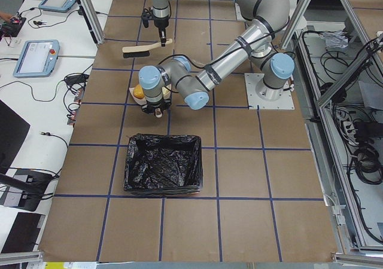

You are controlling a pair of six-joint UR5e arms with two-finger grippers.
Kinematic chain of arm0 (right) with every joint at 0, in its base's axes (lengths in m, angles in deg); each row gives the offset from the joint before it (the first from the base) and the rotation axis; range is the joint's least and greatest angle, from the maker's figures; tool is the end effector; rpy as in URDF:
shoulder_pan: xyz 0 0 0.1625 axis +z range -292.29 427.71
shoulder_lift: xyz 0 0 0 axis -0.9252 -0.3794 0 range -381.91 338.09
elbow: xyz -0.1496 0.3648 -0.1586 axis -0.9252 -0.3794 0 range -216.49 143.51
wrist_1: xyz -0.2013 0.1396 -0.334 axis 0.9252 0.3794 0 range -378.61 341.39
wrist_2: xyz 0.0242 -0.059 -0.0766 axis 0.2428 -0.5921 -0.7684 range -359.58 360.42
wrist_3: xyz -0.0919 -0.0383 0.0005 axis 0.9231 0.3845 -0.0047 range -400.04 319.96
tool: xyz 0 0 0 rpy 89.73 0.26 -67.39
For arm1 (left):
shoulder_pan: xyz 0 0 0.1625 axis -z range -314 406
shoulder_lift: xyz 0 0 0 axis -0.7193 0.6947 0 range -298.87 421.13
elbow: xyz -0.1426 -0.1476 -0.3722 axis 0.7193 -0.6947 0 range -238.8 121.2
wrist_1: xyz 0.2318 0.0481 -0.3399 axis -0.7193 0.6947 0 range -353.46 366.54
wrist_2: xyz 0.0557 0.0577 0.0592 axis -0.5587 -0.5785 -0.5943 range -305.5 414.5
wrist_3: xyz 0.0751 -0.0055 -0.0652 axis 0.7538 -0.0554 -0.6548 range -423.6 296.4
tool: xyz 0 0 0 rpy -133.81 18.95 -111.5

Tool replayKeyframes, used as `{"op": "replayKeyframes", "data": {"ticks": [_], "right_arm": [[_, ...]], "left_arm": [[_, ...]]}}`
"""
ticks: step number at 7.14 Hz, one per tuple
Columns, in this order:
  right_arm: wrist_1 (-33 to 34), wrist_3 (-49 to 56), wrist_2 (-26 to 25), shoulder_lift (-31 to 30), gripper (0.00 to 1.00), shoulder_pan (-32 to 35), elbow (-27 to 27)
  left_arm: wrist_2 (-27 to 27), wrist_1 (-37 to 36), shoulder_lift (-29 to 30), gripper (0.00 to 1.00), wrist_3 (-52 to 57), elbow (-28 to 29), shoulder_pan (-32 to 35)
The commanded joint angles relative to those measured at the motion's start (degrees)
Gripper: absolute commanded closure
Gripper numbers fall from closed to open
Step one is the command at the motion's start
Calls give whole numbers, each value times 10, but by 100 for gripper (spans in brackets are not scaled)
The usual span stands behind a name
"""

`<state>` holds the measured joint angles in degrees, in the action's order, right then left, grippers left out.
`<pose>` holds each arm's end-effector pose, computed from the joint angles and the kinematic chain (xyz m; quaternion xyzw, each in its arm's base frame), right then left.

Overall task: Sweep and dump trash in nearest bin
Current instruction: 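Lift dustpan with left gripper toward the black trash bag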

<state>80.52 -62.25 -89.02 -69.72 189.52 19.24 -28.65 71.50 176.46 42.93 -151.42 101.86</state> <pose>0.5230 -0.5883 0.3260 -0.0839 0.9964 -0.0071 0.0092 0.2294 -0.5970 0.2589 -0.5881 -0.8062 0.0477 0.0440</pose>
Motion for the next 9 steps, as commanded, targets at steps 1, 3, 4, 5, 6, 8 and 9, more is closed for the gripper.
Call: {"op": "replayKeyframes", "data": {"ticks": [1, 3, 4, 5, 6, 8, 9], "right_arm": [[28, -32, 1, -101, 91, -7, 170], [87, -46, -4, -209, 91, -3, 327], [87, -84, -4, -247, 91, 7, 366], [86, -101, -2, -280, 91, 19, 394], [86, -121, 0, -307, 92, 36, 430], [148, -136, -1, -357, 92, 43, 535], [196, -146, 0, -373, 92, 43, 588]], "left_arm": [[30, 5, -4, 95, -4, -2, -10], [47, 8, -12, 95, -13, -4, -26], [46, 11, -26, 95, -23, -7, -36], [56, 35, -35, 95, -27, -7, -60], [92, 55, -40, 95, -35, -6, -94], [107, 81, -74, 95, -35, -5, -144], [124, 85, -83, 95, -35, -8, -166]]}}
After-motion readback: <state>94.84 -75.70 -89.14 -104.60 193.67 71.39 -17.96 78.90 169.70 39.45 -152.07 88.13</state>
